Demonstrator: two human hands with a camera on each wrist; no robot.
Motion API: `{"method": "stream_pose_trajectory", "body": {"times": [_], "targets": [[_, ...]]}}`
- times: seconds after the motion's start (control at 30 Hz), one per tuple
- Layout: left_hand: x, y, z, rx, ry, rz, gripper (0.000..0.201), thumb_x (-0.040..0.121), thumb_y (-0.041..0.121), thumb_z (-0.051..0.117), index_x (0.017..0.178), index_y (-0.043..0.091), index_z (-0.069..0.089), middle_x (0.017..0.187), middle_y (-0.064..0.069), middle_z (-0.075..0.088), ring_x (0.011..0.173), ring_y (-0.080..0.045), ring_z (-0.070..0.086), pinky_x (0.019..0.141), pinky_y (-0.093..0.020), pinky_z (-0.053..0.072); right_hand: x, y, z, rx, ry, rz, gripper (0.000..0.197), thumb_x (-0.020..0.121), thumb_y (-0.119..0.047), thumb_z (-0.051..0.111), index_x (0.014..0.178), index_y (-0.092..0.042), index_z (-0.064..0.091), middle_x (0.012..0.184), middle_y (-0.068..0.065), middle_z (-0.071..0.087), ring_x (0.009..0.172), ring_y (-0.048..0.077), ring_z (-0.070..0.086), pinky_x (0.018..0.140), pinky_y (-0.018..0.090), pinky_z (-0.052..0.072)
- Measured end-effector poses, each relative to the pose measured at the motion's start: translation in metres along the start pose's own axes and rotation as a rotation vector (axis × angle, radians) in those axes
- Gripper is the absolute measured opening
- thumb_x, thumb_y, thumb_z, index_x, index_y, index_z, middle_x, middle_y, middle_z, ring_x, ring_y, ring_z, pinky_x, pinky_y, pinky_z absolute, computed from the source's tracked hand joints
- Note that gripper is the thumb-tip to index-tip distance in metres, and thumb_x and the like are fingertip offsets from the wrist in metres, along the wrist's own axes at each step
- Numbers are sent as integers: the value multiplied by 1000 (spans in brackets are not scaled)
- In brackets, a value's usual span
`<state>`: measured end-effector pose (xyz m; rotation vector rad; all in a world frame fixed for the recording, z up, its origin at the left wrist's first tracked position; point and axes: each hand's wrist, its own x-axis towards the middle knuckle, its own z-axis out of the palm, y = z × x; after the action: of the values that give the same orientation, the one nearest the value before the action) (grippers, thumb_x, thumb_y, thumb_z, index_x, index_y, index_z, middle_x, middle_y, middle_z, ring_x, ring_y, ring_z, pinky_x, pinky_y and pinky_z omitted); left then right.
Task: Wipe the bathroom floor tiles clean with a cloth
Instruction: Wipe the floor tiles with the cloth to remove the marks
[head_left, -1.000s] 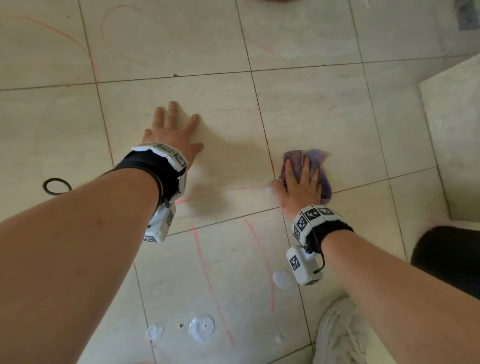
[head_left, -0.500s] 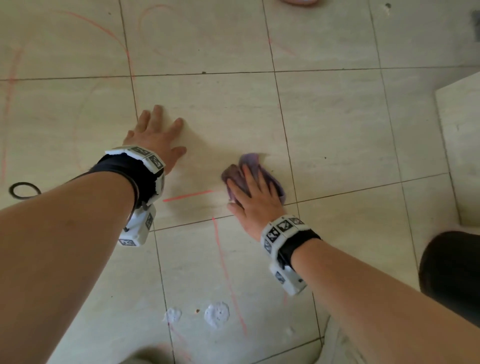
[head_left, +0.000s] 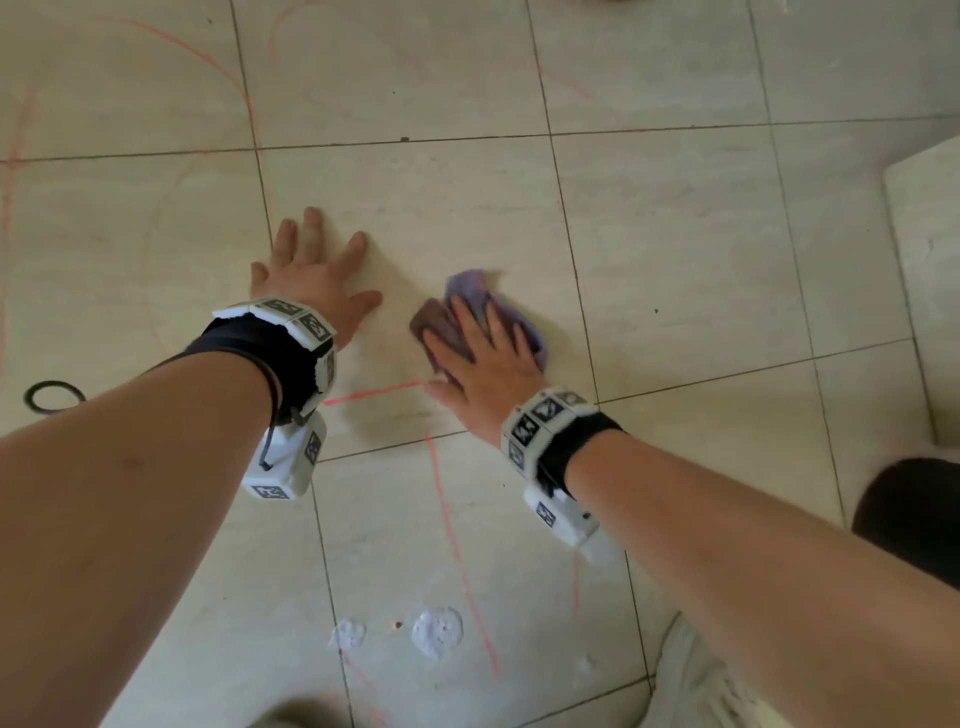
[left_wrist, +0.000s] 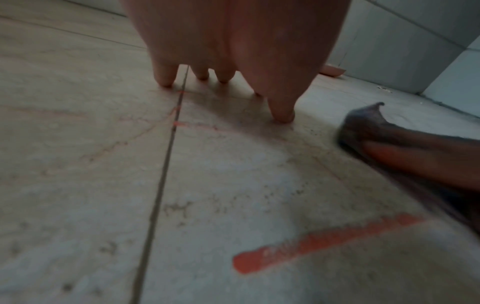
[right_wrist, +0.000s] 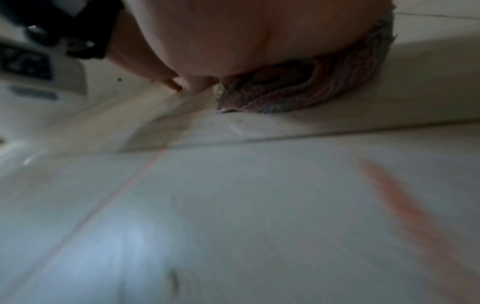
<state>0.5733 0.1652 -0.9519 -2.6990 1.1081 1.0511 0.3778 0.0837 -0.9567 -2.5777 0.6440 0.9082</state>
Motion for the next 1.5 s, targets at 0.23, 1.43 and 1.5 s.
{"method": "stream_pose_trajectory", "body": {"times": [0.23,1.43,1.5], "targets": [[-1,1,-2,-21,-9,-17,68,98,51,45,155,42,9,162,2,-20,150,-23,-14,120,-53,4,-19,113,-17,-69,16,219,71,96,-63,29,154,-37,-1,161,-1,-22,148,27,-18,121,48,-1],[52,94,-29,-168,-19,-396,109,69,76,66,151,44,2,157,-27,-20,139,-61,-7,104,-74,21,91,129,-100,200,135,354,70,94,-68,26,153,-42,-2,161,-3,-21,147,28,-20,119,50,-7],[57,97,-32,-193,-35,-416,114,67,75,69,151,45,-1,156,-27,-22,140,-59,-9,103,-74,21,106,130,-121,240,118,408,73,93,-70,25,153,-40,-4,160,-1,-24,146,30,-22,117,52,-8]]}}
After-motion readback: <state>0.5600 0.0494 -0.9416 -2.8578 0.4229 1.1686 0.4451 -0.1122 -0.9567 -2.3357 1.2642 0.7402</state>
